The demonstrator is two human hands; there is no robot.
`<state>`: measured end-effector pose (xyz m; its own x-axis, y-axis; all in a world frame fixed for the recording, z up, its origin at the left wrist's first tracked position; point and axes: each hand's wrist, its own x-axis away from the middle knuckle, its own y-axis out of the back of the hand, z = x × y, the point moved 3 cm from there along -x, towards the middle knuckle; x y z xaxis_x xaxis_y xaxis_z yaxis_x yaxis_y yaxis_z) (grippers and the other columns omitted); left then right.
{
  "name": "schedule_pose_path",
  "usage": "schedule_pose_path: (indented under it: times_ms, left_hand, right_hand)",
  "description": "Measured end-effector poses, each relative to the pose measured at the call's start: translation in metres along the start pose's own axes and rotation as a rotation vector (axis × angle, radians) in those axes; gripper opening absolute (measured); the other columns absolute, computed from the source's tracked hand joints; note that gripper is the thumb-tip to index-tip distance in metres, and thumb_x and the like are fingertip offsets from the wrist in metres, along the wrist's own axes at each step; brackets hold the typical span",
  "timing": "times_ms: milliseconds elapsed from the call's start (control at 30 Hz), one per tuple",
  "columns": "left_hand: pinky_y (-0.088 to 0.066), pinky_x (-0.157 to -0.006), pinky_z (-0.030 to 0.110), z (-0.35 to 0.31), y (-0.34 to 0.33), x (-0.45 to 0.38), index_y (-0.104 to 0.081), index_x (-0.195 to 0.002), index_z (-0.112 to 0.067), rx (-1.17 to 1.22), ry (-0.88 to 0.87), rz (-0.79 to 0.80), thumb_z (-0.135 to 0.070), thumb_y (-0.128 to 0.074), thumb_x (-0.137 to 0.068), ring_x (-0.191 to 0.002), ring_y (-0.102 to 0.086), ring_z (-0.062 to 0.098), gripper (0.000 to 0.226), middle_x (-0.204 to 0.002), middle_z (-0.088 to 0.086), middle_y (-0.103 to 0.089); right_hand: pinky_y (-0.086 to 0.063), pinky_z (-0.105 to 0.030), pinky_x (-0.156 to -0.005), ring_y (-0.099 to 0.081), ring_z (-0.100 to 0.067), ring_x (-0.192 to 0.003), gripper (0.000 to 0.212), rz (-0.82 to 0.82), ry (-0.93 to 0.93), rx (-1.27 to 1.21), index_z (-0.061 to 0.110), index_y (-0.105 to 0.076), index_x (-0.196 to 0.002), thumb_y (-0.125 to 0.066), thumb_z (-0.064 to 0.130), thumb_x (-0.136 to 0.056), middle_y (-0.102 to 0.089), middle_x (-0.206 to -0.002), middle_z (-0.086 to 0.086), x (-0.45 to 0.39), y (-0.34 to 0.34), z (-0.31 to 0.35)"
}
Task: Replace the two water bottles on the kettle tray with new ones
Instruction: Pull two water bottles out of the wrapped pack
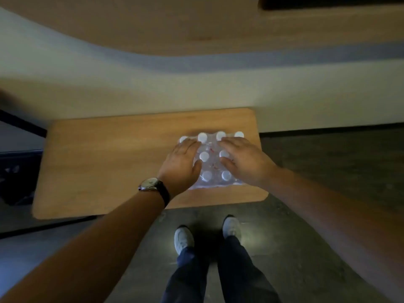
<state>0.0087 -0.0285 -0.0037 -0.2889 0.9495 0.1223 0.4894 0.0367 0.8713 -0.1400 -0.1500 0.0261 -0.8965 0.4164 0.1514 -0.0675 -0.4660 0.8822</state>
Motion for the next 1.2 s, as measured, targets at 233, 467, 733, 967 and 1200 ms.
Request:
schedule_pose_path:
  times_ms: [233, 467, 733, 967, 1200]
  left_hand:
    - [-0.035, -0.115, 0.052, 0.023, -0.054, -0.028, -0.047, -0.145, -0.006, -0.102, 0.017, 0.074, -0.033, -0.063, -0.094, -0.144, -0.037, 0.035, 0.059, -0.153, 0.019, -0.045]
    - [-0.018, -0.123, 0.052, 0.043, -0.079, -0.029, -0.024, -0.154, 0.008, -0.107, 0.056, 0.059, -0.067, -0.04, -0.091, -0.154, -0.011, 0.039, 0.099, -0.165, 0.025, -0.02]
    - [-0.022, -0.121, 0.055, 0.046, -0.078, -0.033, -0.031, -0.15, 0.012, -0.046, 0.03, 0.046, -0.062, -0.042, -0.09, -0.153, -0.015, 0.041, 0.096, -0.161, 0.029, -0.027]
    - [-0.014, -0.124, 0.048, 0.048, -0.077, -0.03, -0.024, -0.154, 0.01, 0.002, 0.014, 0.001, -0.072, -0.054, -0.081, -0.154, -0.011, 0.037, 0.113, -0.164, 0.025, -0.021]
    - [-0.014, -0.123, 0.05, 0.05, -0.074, -0.027, -0.025, -0.154, 0.007, 0.076, -0.01, 0.02, -0.091, -0.032, -0.077, -0.154, -0.011, 0.033, 0.125, -0.165, 0.022, -0.02]
  right_hand:
    - [-0.039, -0.046, -0.107, -0.046, -0.035, -0.132, 0.05, 0.058, -0.104, -0.043, 0.01, -0.048, -0.142, -0.061, 0.025, -0.097, -0.053, -0.145, -0.015, 0.003, -0.041, -0.029]
    - [-0.042, -0.044, -0.101, -0.051, -0.033, -0.12, 0.04, 0.009, -0.045, -0.037, 0.009, -0.057, -0.132, -0.063, 0.02, -0.093, -0.063, -0.127, -0.011, -0.023, -0.07, -0.026]
    - [-0.044, -0.037, -0.08, -0.057, -0.032, -0.109, 0.047, 0.218, -0.033, 0.194, 0.009, -0.065, -0.123, -0.075, 0.033, -0.083, -0.062, -0.12, -0.016, -0.093, -0.086, -0.013]
    - [-0.037, -0.032, -0.088, -0.053, -0.026, -0.112, 0.043, 0.156, 0.053, 0.07, 0.005, -0.064, -0.116, -0.074, 0.035, -0.087, -0.059, -0.127, -0.011, -0.074, -0.048, -0.015]
    - [-0.048, -0.018, -0.081, -0.064, -0.004, -0.095, 0.03, -0.386, -0.025, -0.554, 0.019, -0.057, -0.111, -0.06, 0.042, -0.093, -0.066, -0.105, 0.006, -0.049, 0.047, 0.005]
